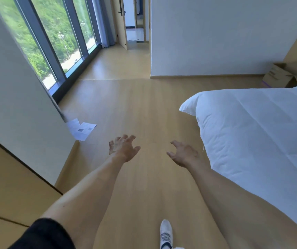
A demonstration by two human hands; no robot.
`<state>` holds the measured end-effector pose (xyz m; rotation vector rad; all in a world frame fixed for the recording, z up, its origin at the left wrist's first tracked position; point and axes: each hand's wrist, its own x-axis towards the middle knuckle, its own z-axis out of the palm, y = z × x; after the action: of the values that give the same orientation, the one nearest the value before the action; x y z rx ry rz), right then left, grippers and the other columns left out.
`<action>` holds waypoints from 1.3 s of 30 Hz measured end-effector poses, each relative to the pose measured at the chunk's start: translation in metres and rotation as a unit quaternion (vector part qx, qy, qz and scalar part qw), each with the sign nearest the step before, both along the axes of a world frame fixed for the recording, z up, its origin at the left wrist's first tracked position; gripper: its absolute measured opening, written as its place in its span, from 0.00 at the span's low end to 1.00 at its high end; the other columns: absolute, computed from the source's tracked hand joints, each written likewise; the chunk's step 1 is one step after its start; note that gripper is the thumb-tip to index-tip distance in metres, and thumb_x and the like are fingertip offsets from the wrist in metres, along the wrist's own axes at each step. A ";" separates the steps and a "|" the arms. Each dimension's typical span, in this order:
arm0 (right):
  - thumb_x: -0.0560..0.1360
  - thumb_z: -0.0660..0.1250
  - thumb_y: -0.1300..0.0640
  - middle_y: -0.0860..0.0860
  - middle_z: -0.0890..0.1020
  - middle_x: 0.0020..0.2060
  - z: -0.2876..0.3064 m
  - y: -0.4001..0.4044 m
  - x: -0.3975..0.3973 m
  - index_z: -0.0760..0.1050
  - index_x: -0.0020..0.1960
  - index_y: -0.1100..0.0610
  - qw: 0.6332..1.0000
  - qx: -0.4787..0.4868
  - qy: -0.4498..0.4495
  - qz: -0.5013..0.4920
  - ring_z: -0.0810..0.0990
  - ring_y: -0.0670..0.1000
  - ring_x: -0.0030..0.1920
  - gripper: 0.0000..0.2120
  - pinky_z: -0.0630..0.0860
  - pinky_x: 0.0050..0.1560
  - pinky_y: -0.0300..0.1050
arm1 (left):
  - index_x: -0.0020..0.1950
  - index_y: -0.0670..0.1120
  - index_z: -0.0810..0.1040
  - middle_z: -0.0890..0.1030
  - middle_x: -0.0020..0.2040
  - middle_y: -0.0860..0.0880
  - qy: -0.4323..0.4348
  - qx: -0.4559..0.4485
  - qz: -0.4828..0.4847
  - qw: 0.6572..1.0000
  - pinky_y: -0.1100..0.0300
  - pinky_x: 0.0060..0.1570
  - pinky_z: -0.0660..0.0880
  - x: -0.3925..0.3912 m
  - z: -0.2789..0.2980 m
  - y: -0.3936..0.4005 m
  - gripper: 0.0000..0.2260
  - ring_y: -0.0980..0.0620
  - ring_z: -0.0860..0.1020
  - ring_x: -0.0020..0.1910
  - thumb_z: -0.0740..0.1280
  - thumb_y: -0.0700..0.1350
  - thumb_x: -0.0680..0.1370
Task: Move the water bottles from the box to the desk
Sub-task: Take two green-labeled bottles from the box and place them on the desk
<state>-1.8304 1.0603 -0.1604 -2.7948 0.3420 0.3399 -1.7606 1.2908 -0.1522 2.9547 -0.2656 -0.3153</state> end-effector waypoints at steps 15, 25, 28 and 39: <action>0.81 0.57 0.38 0.53 0.69 0.72 0.006 -0.056 0.239 0.61 0.77 0.45 0.997 -0.005 0.012 0.071 0.68 0.56 0.71 0.27 0.69 0.67 0.52 | 0.77 0.58 0.65 0.69 0.74 0.50 -0.006 0.006 0.045 0.999 0.46 0.72 0.60 0.214 0.008 -0.067 0.25 0.45 0.66 0.73 0.60 0.62 0.81; 0.81 0.57 0.39 0.53 0.69 0.72 0.003 -0.099 0.398 0.61 0.77 0.46 1.000 -0.027 0.007 0.009 0.69 0.56 0.71 0.27 0.70 0.67 0.53 | 0.77 0.58 0.65 0.69 0.74 0.49 -0.009 -0.005 -0.013 1.000 0.45 0.71 0.62 0.409 -0.008 -0.112 0.26 0.44 0.67 0.73 0.59 0.63 0.81; 0.81 0.57 0.39 0.52 0.69 0.71 0.012 -0.107 0.461 0.61 0.77 0.46 0.999 -0.031 0.010 -0.012 0.68 0.55 0.71 0.26 0.71 0.65 0.52 | 0.77 0.57 0.65 0.70 0.75 0.50 -0.008 -0.023 -0.033 0.999 0.45 0.71 0.62 0.478 -0.004 -0.124 0.26 0.45 0.67 0.73 0.60 0.63 0.80; 0.81 0.58 0.40 0.53 0.69 0.70 0.037 -0.108 0.630 0.63 0.76 0.47 0.998 -0.015 -0.020 -0.058 0.68 0.56 0.70 0.26 0.70 0.67 0.53 | 0.76 0.57 0.67 0.70 0.74 0.49 0.000 -0.062 -0.080 0.995 0.45 0.70 0.63 0.661 0.013 -0.153 0.25 0.44 0.69 0.71 0.61 0.62 0.80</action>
<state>-1.2003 0.9520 -0.1236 -2.7925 0.5015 0.2529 -1.0992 1.1376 -0.1390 2.8176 -0.5043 -0.3069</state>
